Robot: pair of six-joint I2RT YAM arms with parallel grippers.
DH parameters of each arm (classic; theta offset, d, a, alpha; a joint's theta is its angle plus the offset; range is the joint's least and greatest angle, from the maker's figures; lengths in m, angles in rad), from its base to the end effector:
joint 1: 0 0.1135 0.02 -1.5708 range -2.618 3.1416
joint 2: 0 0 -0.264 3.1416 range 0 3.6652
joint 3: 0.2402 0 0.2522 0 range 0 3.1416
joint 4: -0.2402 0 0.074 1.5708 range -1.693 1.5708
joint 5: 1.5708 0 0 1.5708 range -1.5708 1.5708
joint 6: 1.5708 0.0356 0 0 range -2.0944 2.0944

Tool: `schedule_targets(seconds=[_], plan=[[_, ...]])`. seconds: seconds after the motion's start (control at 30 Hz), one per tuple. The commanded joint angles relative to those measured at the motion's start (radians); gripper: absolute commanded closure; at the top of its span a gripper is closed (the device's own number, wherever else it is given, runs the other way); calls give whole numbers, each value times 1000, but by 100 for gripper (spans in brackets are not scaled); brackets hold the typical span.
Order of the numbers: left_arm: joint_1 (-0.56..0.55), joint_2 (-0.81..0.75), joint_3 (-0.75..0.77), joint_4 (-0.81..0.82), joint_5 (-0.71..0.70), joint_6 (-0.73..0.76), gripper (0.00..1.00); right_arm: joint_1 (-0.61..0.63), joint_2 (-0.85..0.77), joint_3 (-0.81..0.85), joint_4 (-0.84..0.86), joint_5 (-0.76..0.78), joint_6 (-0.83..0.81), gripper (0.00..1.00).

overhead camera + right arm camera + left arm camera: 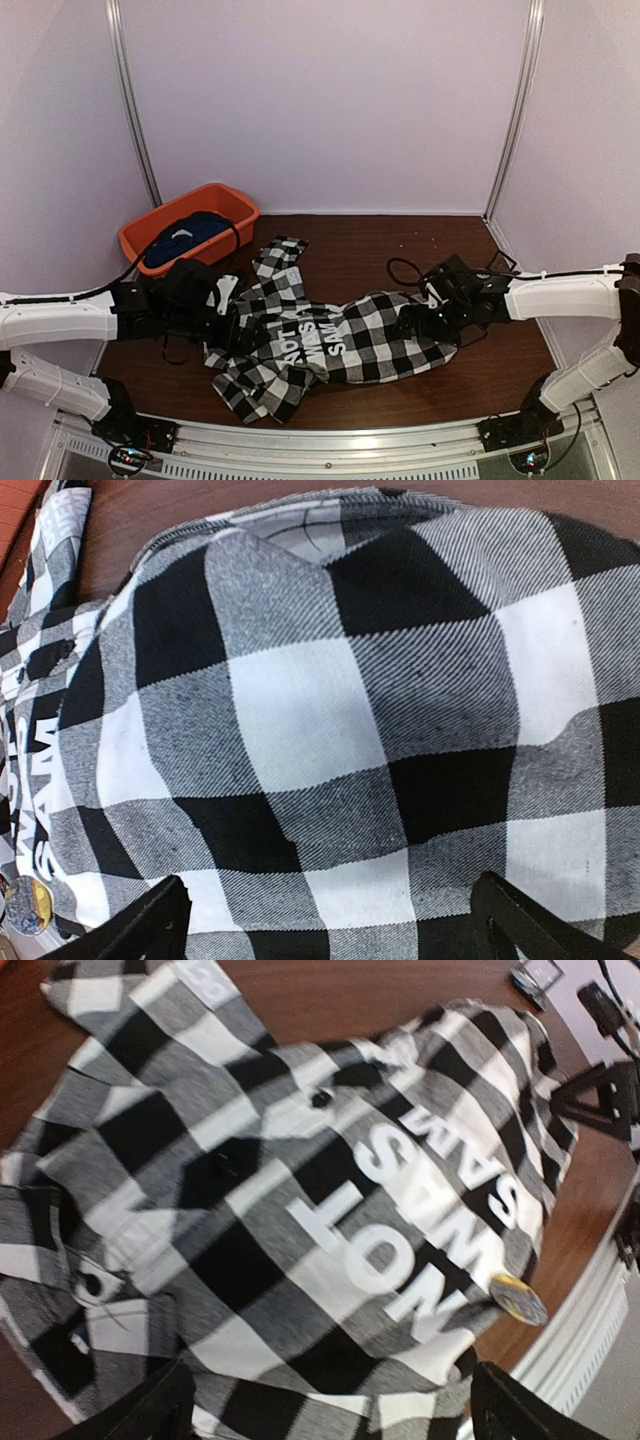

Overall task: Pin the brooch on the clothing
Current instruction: Smooth out the clothing with brooches at the center of the board.

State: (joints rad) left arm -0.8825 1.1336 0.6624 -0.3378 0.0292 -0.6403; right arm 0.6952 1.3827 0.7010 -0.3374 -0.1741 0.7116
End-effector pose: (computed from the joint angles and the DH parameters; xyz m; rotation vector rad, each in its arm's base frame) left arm 0.1449 -0.1778 0.2156 0.3184 2.4945 -0.7214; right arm 0.1925 0.1686 0.1722 -0.0454 2.7500 0.6864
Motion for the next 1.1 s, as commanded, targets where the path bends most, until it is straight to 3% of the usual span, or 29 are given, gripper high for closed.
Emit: schedule_targets(seconds=[0.0, 0.2, 0.57, 0.9, 1.07], plan=[[-50, 35, 6, -25, 216, -89, 2, -5, -45, 46, -93, 68, -19, 0], [-61, 30, -1, -83, 299, -138, 3, -6, 19, 31, -57, 57, -17, 0], [-60, 101, -90, -4, 374, -184, 2, -11, 103, -8, 18, 56, -18, 0], [-58, 211, -129, 1, 248, -201, 2, -46, 59, -46, 6, 64, -18, 0], [-5, 186, -123, -95, 113, -181, 2, -69, 34, -61, -18, 87, -31, 0]])
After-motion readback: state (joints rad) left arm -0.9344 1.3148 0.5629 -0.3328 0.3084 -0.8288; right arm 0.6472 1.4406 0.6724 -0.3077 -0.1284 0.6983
